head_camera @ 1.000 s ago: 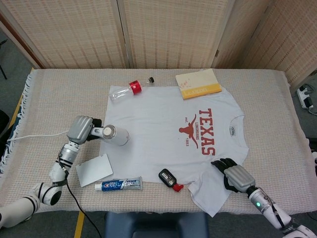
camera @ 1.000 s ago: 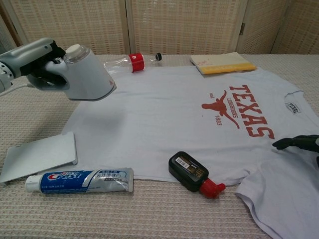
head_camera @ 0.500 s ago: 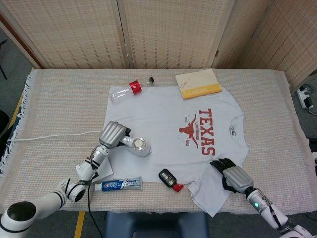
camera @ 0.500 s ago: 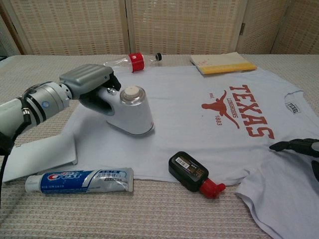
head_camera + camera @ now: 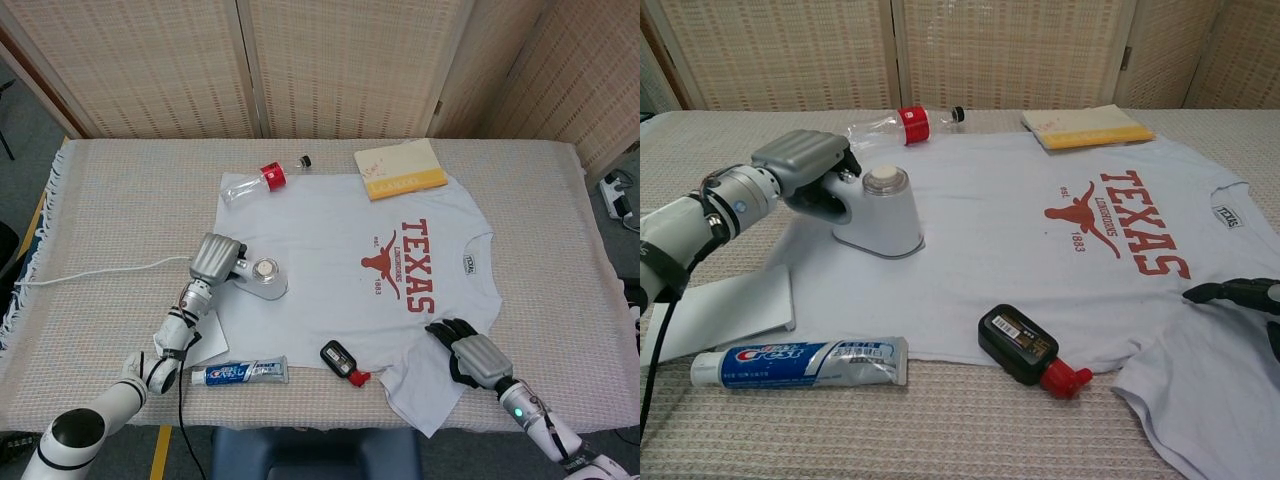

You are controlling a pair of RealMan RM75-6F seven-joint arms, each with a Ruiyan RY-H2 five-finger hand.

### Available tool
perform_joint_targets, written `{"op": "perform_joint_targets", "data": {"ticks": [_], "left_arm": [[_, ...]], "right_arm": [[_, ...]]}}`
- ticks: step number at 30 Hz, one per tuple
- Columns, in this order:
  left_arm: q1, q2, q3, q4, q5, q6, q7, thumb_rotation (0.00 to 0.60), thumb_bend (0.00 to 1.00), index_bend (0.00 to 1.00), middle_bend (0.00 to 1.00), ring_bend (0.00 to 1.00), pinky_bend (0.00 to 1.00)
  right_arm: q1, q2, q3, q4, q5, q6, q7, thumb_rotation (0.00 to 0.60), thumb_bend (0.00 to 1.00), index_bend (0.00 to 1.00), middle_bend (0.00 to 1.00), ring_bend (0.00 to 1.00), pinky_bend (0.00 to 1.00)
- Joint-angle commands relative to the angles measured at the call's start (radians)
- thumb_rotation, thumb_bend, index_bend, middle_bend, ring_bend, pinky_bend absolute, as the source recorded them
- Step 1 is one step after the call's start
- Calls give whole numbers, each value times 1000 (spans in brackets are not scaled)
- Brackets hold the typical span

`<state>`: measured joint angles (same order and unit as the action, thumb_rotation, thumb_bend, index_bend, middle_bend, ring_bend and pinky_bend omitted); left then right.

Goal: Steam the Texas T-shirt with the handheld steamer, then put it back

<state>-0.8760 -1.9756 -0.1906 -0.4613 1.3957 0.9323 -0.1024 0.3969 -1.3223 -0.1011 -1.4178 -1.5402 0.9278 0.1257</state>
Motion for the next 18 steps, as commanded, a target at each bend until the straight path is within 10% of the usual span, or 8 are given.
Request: {"op": "perform_joint_targets", "data": {"ticks": [1, 9, 18], "left_arm": [[13, -8, -22, 75, -37, -32, -29, 600, 439, 960, 1000, 874, 692], [45, 28, -78, 125, -110, -59, -119, 600, 436, 958, 1000, 870, 692], [69, 117, -53, -116, -52, 99, -150, 600, 435, 958, 1000, 868, 692]], "right_arm": [[2, 0, 1, 0, 2, -2, 2, 492, 1000, 0, 64, 0, 23], [6, 4, 2, -3, 5, 5, 9, 493, 1000, 0, 64, 0, 23], [7, 5, -7, 2, -3, 12, 19, 493, 1000, 0, 64, 0, 23]]}}
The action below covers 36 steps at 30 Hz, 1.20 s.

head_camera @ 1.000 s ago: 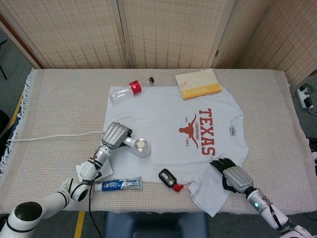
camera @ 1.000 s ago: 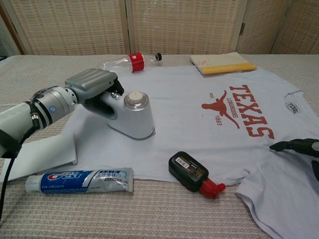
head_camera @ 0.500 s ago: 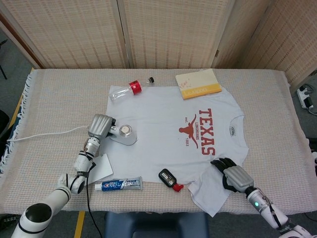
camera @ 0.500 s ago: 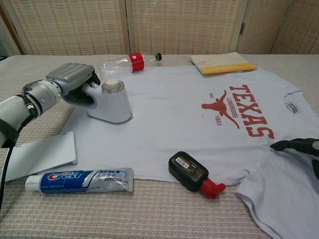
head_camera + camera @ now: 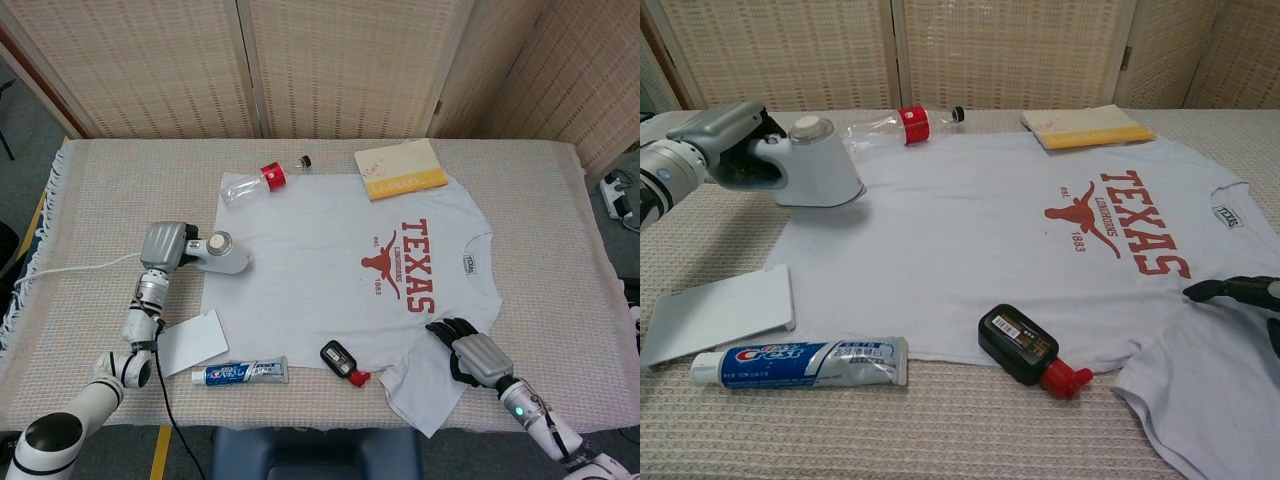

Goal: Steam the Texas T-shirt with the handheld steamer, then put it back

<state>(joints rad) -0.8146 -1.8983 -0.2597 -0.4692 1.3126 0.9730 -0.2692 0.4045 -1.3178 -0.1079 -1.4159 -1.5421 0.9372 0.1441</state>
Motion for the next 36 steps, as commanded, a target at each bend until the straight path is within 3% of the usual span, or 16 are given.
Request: {"op": "perform_joint_targets", "data": {"ticks": [1, 7, 14, 24, 36], "left_arm": [[5, 44, 19, -136, 37, 64, 33, 600, 435, 958, 1000, 868, 692], [-30, 23, 39, -253, 61, 64, 153, 600, 435, 959, 1000, 866, 692], [-77, -70, 48, -239, 61, 20, 231, 600, 435, 958, 1000, 865, 692], [-131, -195, 16, -7, 27, -22, 268, 600, 435, 958, 1000, 865, 692], [-97, -198, -55, 200, -73, -105, 190, 600, 436, 958, 1000, 865, 692]], "right_arm": [[-1, 1, -1, -1, -2, 5, 1, 492, 1000, 0, 65, 0, 23], [-9, 10, -4, -5, 4, 17, 1, 493, 1000, 0, 64, 0, 23], [-12, 11, -5, -8, 13, 16, -4, 491, 1000, 0, 64, 0, 23], [-13, 11, -2, -12, 26, 14, -14, 495, 1000, 0, 64, 0, 23], [-11, 10, 3, -14, 33, 12, -17, 494, 1000, 0, 64, 0, 23]]}}
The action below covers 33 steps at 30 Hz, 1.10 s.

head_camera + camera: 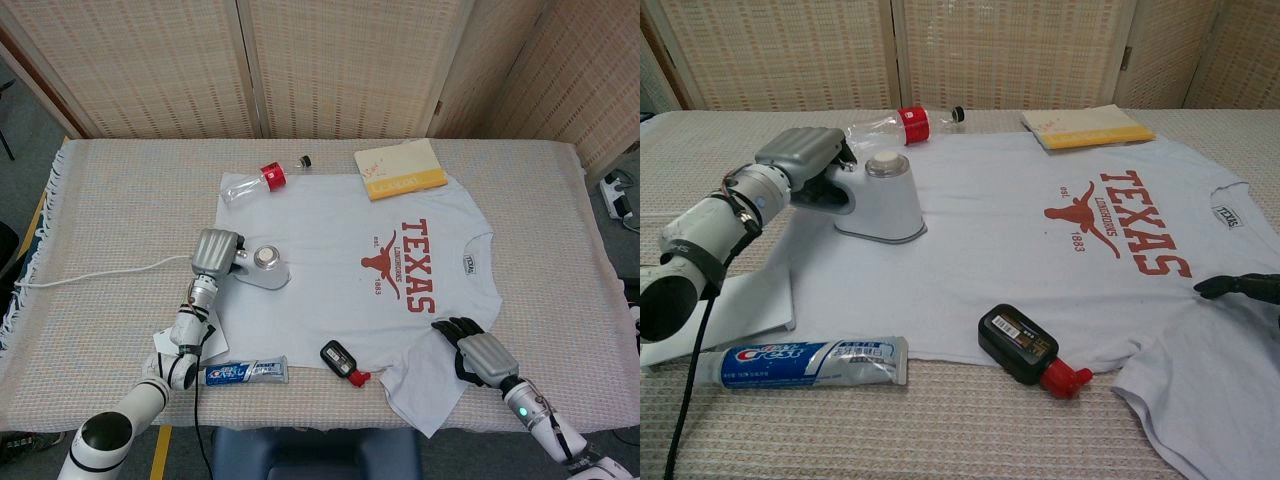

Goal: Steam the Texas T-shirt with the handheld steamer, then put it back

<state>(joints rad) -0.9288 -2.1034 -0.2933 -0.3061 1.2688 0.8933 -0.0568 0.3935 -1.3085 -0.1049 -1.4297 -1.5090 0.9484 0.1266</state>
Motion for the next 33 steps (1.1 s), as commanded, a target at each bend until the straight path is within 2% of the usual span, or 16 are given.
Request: {"op": "perform_joint_targets", "data": {"ticks": [1, 8, 15, 23, 27, 33], "left_arm": [[23, 14, -27, 44, -35, -26, -35, 600, 435, 957, 1000, 864, 692], [47, 56, -31, -7, -28, 52, -139, 600, 434, 955, 1000, 863, 692], [10, 34, -31, -46, -18, 86, -100, 600, 434, 954, 1000, 863, 692], [-11, -47, 5, 28, 7, 75, -35, 600, 433, 948, 1000, 856, 695], [-3, -66, 20, 53, 19, 90, -48, 600, 429, 941, 1000, 851, 699], [32, -62, 74, 58, 71, 133, -87, 600, 429, 939, 1000, 849, 700]], "right_arm": [[0, 1, 0, 0, -1, 1, 1, 493, 1000, 0, 64, 0, 23], [5, -2, -1, 5, -4, -5, 8, 493, 1000, 0, 65, 0, 23], [0, 1, -3, 7, -6, 4, 17, 494, 1000, 0, 64, 0, 23], [-10, 10, -4, 3, 4, 10, 17, 491, 1000, 0, 65, 0, 23], [-10, 11, -3, 0, 7, 9, 15, 493, 1000, 0, 64, 0, 24], [-5, 6, 0, -1, 9, 0, 13, 494, 1000, 0, 64, 0, 23]]}}
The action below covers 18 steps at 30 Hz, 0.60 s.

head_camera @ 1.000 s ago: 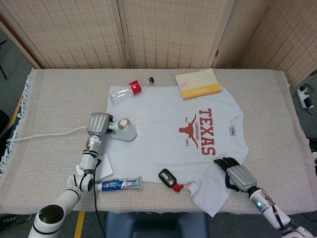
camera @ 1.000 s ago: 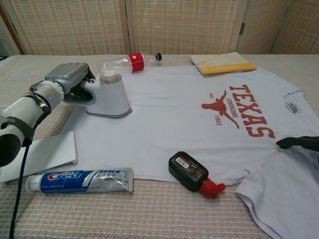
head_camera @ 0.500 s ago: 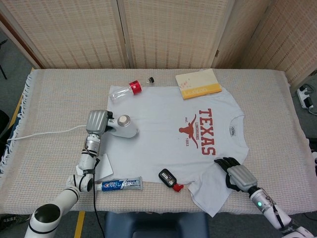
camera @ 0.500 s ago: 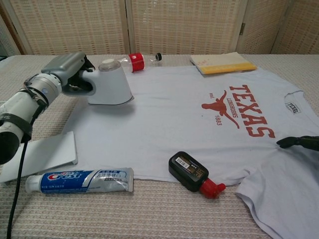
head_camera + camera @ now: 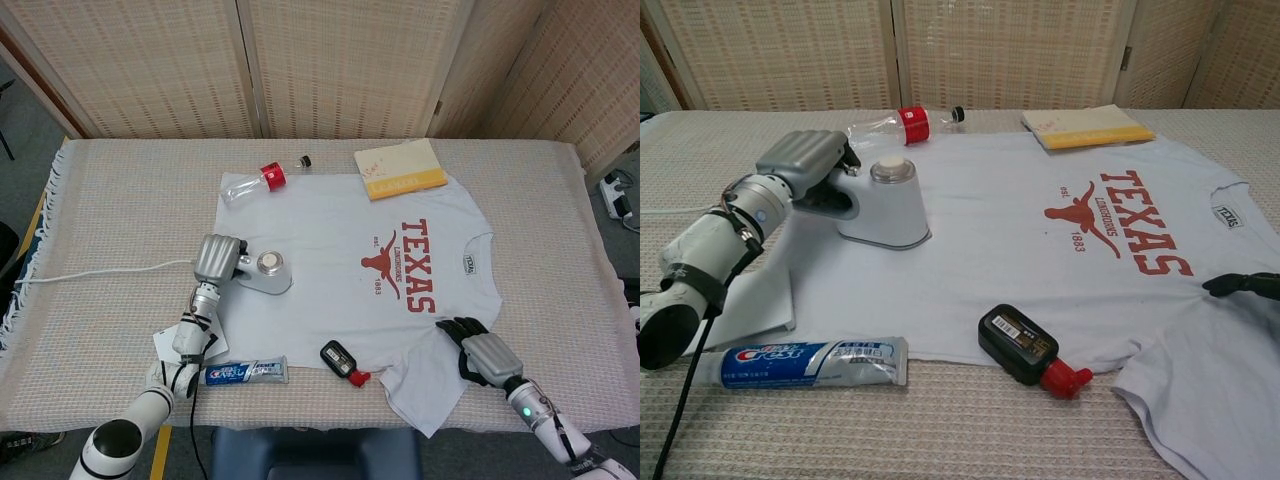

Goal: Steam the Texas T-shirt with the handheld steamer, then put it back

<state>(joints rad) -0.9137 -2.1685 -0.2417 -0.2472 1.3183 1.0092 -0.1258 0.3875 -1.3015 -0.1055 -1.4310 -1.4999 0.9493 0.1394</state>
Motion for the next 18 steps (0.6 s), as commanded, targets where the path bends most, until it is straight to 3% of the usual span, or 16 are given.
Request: {"op": "perform_joint_targets", "data": {"ticks": [1, 18], "left_arm": [[26, 5, 34, -5, 33, 29, -28, 600, 429, 939, 1000, 849, 700], [138, 101, 169, -170, 165, 155, -92, 600, 428, 944, 1000, 845, 699]], "right_arm": [[1, -2, 0, 0, -1, -2, 0, 493, 1000, 0, 64, 0, 23], [-5, 3, -2, -11, -5, 10, -5, 492, 1000, 0, 64, 0, 23]]}}
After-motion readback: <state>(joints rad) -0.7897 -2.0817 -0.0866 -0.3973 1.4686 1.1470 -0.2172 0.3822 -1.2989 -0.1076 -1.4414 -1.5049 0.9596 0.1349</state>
